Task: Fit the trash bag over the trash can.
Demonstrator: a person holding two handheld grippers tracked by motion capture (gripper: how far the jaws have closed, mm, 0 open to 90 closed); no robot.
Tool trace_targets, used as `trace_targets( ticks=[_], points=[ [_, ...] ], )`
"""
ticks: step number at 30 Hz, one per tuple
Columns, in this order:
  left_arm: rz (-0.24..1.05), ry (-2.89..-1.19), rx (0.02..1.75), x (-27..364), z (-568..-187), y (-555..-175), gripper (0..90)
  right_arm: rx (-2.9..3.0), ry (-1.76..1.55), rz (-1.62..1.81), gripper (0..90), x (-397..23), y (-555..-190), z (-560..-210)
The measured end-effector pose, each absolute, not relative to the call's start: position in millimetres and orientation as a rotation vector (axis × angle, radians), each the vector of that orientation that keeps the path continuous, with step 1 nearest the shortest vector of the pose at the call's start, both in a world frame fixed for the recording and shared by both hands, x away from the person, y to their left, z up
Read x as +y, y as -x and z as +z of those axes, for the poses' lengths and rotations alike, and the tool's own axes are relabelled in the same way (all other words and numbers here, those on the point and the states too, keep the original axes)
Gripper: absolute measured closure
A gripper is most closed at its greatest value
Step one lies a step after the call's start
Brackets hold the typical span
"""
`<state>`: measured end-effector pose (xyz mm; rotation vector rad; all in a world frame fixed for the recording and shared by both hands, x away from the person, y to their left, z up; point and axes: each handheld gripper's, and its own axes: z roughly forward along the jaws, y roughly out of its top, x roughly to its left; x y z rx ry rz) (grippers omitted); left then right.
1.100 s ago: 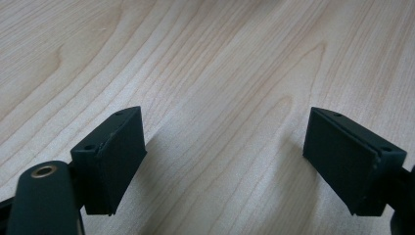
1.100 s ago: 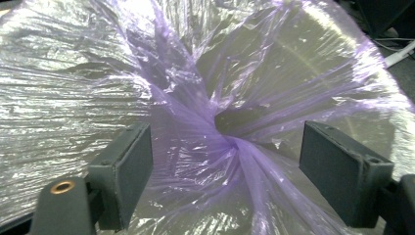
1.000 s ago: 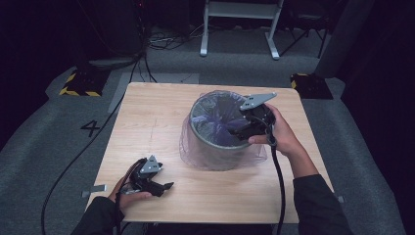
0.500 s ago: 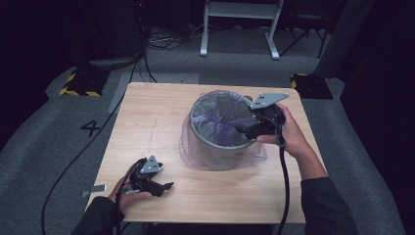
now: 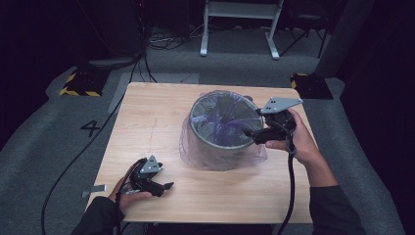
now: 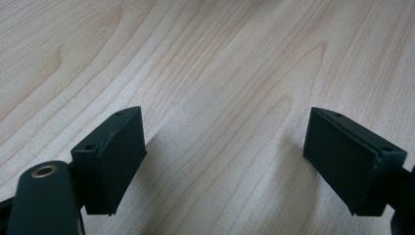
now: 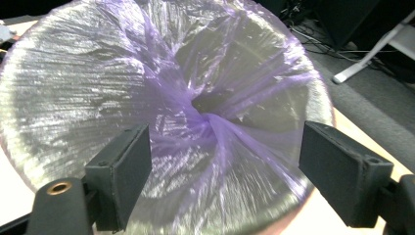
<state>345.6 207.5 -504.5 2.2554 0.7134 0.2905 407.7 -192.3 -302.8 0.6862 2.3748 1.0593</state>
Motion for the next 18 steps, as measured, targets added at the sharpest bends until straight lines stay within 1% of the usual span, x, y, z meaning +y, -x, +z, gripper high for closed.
trace_targets(
  ticks=[18],
  points=[
    [0.291,-2.255,0.714,207.5,-504.5,-345.6,15.4,2.351,-0.701,1.075,19.5,-223.0,-382.9,-308.8]
  ],
)
